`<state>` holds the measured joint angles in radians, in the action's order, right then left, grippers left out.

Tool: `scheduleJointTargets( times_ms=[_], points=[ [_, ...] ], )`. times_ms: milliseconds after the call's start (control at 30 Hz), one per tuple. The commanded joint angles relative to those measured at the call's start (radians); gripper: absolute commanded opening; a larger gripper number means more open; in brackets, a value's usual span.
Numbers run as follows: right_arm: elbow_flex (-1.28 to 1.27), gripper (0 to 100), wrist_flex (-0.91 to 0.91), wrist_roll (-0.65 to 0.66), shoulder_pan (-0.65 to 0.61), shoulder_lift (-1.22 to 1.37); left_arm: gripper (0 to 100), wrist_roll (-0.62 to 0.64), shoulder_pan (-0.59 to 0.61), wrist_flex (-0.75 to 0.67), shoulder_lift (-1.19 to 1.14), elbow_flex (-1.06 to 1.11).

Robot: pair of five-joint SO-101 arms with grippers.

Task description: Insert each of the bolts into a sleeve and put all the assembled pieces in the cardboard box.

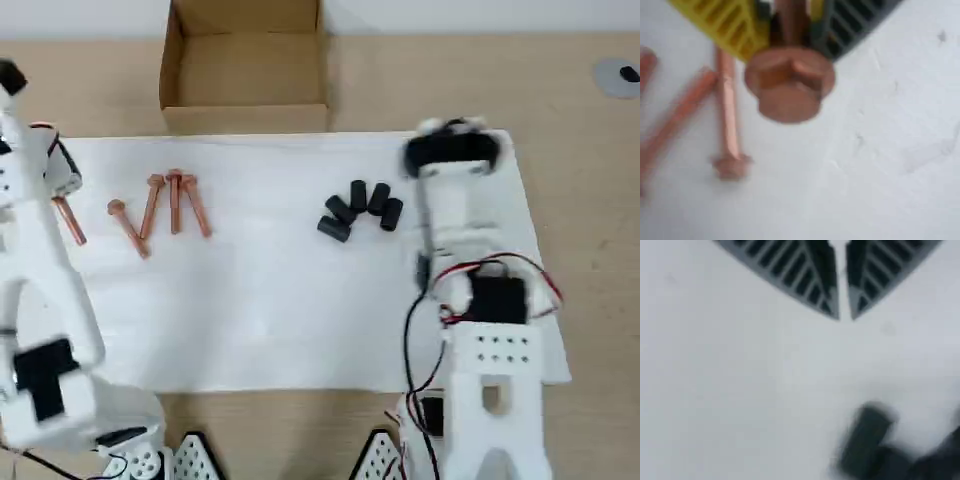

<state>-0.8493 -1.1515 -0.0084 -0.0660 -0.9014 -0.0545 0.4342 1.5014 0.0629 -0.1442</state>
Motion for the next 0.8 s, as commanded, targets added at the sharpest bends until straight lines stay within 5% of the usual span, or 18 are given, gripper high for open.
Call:
scheduleJointTargets(
  times_ms=[0,367,767],
  points=[
    [-0.051,1.2,0.049,0.112,-0.154,0.016,1,-0.009,-0.041,0.041,0.275,0.074],
    [0.305,2.4,0.049,0.143,-0.177,0.533,1,-0.15,-0.086,0.044,0.888,0.638],
    [0.848,6.5,-0.227,0.482,-0.194,1.001,1,-0.029,-0.015,0.005,1.265,0.79]
  ],
)
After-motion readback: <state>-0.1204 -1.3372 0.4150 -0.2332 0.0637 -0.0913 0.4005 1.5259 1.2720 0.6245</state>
